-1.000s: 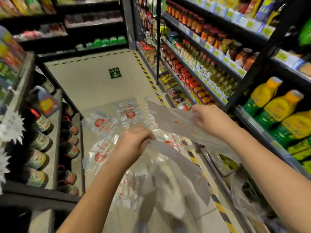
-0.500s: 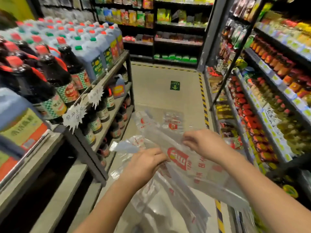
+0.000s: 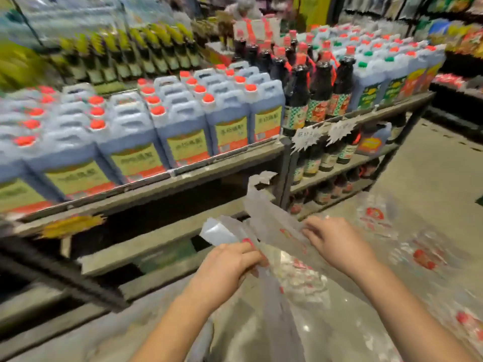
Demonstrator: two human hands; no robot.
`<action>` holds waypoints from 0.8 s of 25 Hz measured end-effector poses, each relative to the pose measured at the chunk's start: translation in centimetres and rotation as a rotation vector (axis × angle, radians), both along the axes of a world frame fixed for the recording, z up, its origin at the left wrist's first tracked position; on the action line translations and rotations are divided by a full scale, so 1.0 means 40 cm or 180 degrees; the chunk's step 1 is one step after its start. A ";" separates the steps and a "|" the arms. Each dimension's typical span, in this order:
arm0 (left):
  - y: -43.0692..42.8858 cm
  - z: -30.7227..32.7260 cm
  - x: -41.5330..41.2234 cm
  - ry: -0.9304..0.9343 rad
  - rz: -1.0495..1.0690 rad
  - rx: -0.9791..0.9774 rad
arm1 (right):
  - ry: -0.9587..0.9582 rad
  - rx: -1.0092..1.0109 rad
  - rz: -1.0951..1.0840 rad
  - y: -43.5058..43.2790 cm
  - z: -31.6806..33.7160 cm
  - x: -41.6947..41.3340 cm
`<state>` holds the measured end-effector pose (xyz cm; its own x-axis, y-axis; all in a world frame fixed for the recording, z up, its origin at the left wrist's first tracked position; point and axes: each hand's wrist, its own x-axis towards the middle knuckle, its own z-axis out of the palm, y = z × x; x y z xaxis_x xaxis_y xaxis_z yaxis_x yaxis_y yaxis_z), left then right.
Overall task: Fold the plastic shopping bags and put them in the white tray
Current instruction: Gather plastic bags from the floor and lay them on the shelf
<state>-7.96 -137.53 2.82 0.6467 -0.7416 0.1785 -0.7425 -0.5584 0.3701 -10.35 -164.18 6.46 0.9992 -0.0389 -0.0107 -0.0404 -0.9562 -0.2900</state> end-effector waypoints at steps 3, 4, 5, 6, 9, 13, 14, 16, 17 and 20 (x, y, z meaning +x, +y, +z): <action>0.222 0.013 -0.077 0.0001 0.0543 -0.0149 | -0.0084 -0.0156 0.0573 0.216 0.033 0.033; 0.307 0.011 -0.107 -0.0009 0.0754 -0.0171 | -0.0109 -0.0249 0.0744 0.301 0.043 0.041; 0.394 0.008 -0.139 -0.0042 0.0970 -0.0179 | -0.0142 -0.0329 0.0874 0.389 0.056 0.045; 0.483 0.006 -0.172 -0.0096 0.1200 -0.0184 | -0.0181 -0.0373 0.0994 0.478 0.064 0.049; 0.760 -0.005 -0.274 -0.0199 0.1846 -0.0113 | -0.0212 -0.0337 0.1331 0.754 0.083 0.047; 1.121 0.003 -0.391 -0.0264 0.2589 0.0021 | -0.0123 -0.0306 0.1719 1.118 0.096 0.038; 1.204 0.006 -0.419 -0.0255 0.2749 0.0050 | -0.0109 -0.0285 0.1847 1.205 0.097 0.039; 1.338 0.018 -0.480 -0.0122 0.3011 0.0052 | -0.0069 -0.0246 0.2102 1.363 0.108 0.028; 1.391 0.023 -0.504 -0.0064 0.3108 0.0058 | -0.0054 -0.0225 0.2197 1.425 0.114 0.022; 1.539 0.033 -0.562 -0.0029 0.3418 0.0227 | -0.0047 -0.0293 0.2572 1.603 0.117 0.025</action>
<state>-30.43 -75.98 4.14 0.9648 0.2046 0.1653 0.1466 -0.9400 0.3079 -9.35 -100.05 11.15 0.7191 0.6943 -0.0294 0.6757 -0.7084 -0.2039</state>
